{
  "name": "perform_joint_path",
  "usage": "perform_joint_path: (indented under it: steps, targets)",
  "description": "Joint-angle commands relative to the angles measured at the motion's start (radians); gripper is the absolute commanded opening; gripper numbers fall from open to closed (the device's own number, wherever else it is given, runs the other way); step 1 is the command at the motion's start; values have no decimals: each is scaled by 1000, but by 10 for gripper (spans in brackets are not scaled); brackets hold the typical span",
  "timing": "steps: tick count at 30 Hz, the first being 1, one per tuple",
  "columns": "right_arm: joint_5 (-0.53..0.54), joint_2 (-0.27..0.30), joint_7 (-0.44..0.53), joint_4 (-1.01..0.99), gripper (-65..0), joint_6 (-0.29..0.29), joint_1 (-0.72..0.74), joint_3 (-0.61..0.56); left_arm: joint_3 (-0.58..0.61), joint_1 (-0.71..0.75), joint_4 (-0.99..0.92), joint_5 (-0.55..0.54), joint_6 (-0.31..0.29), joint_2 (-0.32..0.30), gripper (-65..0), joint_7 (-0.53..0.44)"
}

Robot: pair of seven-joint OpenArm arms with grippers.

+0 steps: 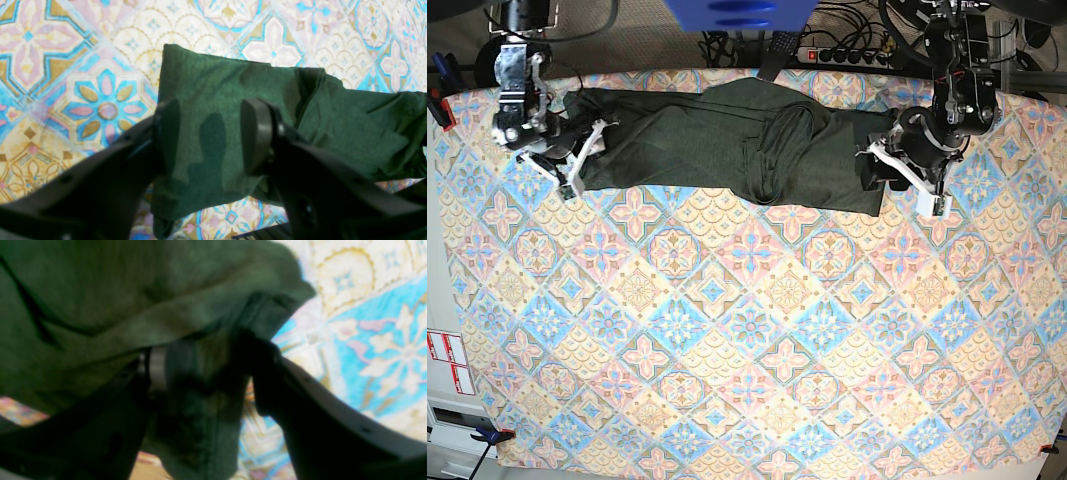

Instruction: Fold the T-shirt properly

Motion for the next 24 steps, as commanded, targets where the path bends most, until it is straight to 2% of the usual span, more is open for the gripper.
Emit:
perform_joint_path:
  steps: [1,8,15,19,21,24]
  targets:
    - [20,3,-11,-14,-328,5,-1,-1,-2,-4,16,-16,-6,-5,-349,-19]
    - [146,3,-9,-20,-325,6,-1,1,18,-24,4,-16,-7,-3,-354,-19]
    - [161,6,-12,-24,-326,6,-1,5,18,-24,2,-16,-7,-3,-354,-19]
    - [161,6,-20,-26,-323,6,-6,117,18,-33,2,-16,-7,-3,-354,-19]
    - [161,6,-62,-26,-294,6,-6,163,18,-35,1,-16,-7,-5,-353,-19]
    - [160,6,-97,-17,-202,8,-6,194,20,-36,1,-16,-7,-5,-353,-19]
